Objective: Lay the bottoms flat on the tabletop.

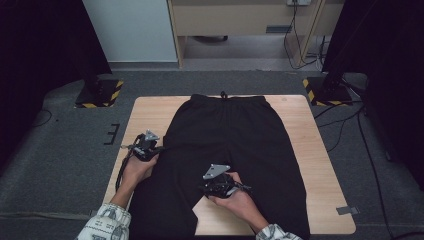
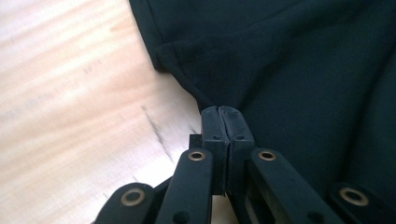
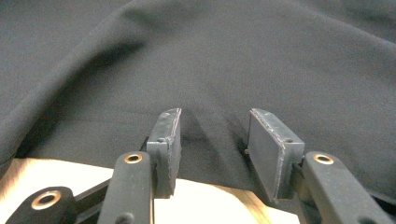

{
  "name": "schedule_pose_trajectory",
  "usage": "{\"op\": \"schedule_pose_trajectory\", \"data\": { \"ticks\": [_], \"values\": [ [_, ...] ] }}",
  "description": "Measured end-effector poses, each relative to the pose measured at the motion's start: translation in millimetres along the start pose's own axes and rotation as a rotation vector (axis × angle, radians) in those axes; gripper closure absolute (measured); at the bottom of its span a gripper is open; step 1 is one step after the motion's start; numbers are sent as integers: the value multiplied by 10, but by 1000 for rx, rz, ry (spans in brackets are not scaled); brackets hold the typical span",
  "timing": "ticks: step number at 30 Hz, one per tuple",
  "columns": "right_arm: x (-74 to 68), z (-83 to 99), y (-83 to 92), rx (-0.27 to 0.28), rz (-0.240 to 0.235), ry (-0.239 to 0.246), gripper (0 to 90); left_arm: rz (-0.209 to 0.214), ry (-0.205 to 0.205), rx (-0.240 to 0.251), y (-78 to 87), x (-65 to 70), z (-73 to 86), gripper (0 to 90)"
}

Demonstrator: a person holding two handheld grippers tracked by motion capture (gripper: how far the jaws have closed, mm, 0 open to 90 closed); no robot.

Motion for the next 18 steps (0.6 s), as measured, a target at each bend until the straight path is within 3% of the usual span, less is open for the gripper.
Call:
{"op": "schedule_pose_trajectory", "data": {
  "ticks": [6, 8, 9, 12, 13, 18],
  "values": [
    [-1, -28, -37, 9, 10, -11, 552, -18, -5, 21, -85, -160, -76, 884],
    [8, -40, -47, 9, 19, -10, 624, -20, 11, 24, -106, -194, -64, 885],
    [12, -43, -46, 4, 20, -11, 670, -44, 14, 4, -132, -254, -17, 887],
    [20, -40, -37, -1, 26, -2, 736, -40, 34, -5, -145, -286, 38, 885],
    [26, -31, -23, -7, 28, 11, 824, -44, 34, 1, -126, -289, 57, 884],
    [64, 14, 37, -19, 23, 20, 885, -49, 41, 8, -98, -277, 73, 879]
  ]
}}
Point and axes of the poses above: each handheld gripper's, and its own axes: y roughly backward along the jaws, z roughly out of its underside, x roughly to its right, the point moved 9 cm from there along -y, roughly forward along the jaws, and after that the axes turned 3 degrees about x, right-handed, at the moved point
